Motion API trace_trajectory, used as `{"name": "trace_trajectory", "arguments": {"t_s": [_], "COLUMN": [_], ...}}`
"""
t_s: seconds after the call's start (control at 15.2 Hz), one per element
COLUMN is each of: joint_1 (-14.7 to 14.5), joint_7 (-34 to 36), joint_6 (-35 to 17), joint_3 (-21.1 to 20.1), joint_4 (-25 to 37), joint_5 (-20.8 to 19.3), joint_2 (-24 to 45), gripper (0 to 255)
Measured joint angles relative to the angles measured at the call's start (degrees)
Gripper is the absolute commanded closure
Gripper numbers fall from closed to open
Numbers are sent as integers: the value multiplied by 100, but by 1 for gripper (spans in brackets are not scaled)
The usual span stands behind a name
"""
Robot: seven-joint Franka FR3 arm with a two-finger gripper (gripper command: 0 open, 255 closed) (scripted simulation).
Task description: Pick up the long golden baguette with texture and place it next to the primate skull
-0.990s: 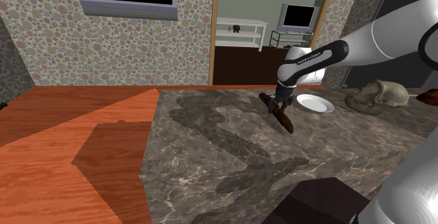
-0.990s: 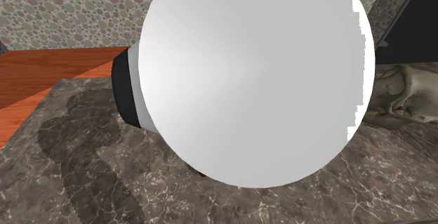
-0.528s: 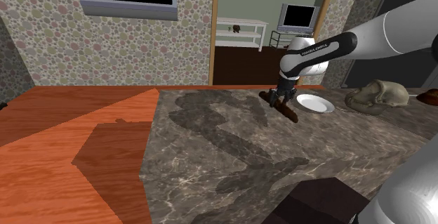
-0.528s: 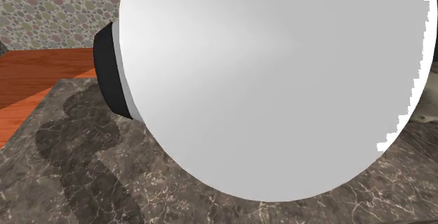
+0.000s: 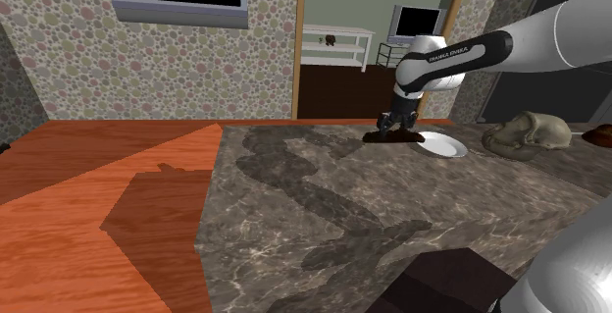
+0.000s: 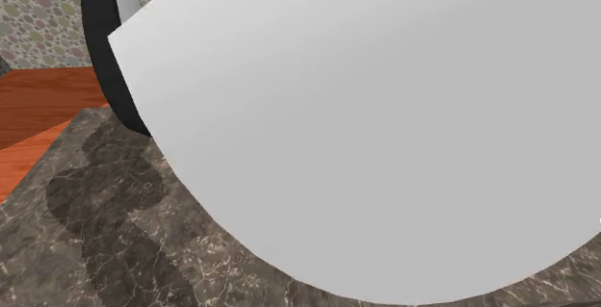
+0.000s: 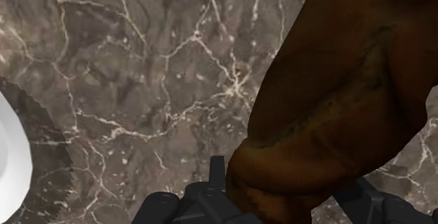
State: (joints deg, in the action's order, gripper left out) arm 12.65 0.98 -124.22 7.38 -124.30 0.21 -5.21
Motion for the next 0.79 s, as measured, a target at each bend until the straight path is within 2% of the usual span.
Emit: {"name": "trace_trajectory", "arguments": {"t_s": [0.79], "joint_1": [1], "joint_7": [29], "joint_6": [905], "joint_3": [-10], "joint_4": [664], "joint_5": [-36], "joint_2": [-242], "gripper": [255]}}
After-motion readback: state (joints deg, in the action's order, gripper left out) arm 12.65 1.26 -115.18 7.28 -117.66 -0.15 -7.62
